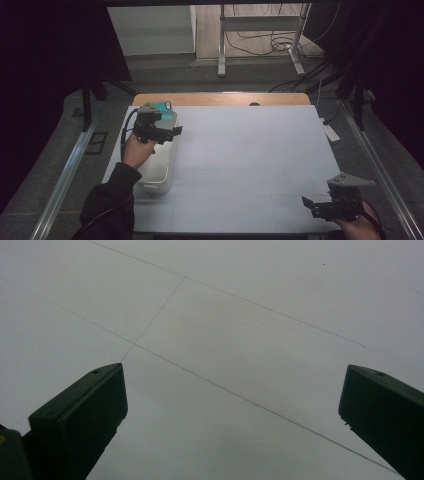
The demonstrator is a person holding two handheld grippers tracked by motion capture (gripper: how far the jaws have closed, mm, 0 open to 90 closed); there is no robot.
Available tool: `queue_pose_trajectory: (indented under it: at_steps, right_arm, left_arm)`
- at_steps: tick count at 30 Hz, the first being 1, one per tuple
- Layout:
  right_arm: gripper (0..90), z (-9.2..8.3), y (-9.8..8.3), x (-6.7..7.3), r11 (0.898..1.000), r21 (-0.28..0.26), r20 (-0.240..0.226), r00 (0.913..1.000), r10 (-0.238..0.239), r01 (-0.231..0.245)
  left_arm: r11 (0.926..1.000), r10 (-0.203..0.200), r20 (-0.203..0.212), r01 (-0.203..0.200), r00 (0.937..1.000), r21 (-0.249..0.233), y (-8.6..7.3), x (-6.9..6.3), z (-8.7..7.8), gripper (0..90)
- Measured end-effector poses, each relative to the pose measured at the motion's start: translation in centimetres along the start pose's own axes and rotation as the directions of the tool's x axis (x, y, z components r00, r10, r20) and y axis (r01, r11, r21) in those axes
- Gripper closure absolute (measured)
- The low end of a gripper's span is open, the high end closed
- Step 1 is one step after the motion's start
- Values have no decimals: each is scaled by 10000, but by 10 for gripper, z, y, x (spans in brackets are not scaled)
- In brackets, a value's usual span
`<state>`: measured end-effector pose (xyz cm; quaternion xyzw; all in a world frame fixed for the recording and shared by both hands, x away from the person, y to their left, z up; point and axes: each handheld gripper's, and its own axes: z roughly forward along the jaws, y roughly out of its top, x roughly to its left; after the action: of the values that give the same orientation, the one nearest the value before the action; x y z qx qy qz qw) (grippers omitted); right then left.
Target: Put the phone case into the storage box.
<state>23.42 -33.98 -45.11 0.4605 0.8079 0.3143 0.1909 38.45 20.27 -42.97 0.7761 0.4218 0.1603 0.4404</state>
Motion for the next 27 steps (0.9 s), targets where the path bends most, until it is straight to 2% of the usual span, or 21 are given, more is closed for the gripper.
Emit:
queue_pose_trajectory:
  at_steps: [27]
  right_arm:
    - [0,-1,0,0,10000,-23,-14,10000,-7,7]
  left_arm:
    - [9999,-153,374,155,9992,-52,-19,-17,-7,0]
